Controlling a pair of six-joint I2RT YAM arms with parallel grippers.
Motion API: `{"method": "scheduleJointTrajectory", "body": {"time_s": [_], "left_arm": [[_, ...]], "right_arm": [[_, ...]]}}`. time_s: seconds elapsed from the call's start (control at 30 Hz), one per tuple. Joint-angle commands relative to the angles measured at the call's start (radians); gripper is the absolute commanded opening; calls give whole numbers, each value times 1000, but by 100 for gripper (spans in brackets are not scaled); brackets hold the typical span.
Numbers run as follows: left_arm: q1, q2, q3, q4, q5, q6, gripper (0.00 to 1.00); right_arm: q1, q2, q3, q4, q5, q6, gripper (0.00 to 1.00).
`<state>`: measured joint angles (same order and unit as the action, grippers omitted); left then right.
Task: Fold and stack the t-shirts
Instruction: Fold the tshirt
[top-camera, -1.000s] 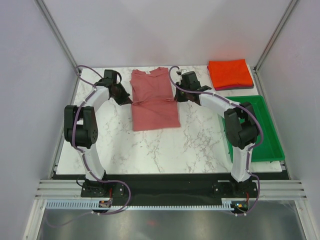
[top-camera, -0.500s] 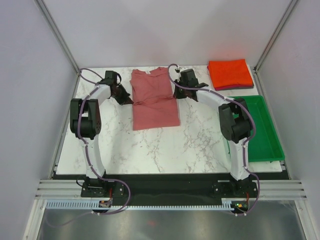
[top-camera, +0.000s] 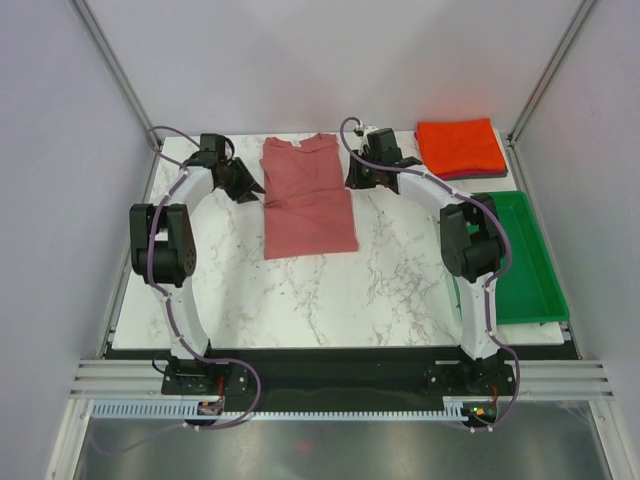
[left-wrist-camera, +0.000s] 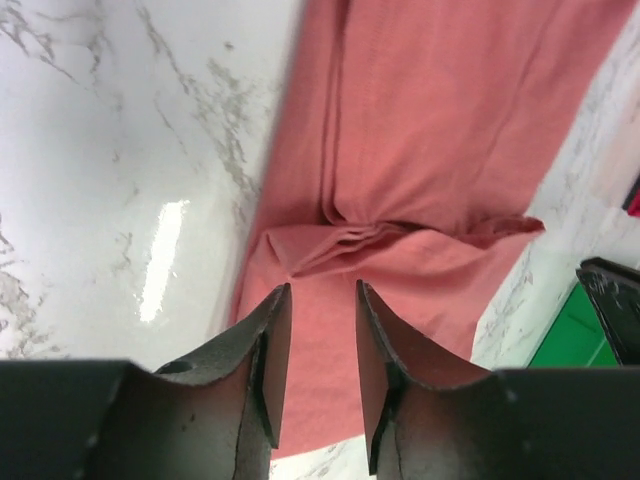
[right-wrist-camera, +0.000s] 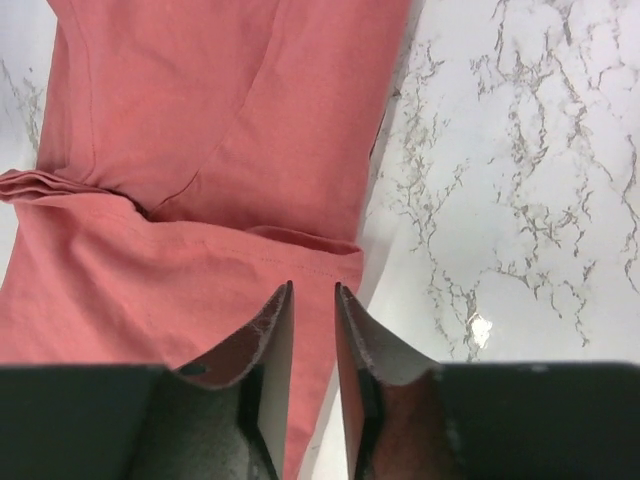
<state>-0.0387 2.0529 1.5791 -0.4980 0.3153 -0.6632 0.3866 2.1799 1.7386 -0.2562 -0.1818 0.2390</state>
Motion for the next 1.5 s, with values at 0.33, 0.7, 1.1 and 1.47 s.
{"method": "scheduleJointTrajectory", "body": {"time_s": [0.33,0.7,1.1,1.47], "left_arm": [[-61,3,-54,44,91,83,21],[-37,165,165,42,33,62,21],[-13,29,144,42,38,103,29],[-26,-247,-319,58,44,109,44]], "right_arm": [[1,6,-8,-35,-93,10,24],[-2,60,58,-49,-54,-4,24],[0,-95,-106,-72,-74,-12,38],[-2,-227,-323,-95,-205,-44,56]]}}
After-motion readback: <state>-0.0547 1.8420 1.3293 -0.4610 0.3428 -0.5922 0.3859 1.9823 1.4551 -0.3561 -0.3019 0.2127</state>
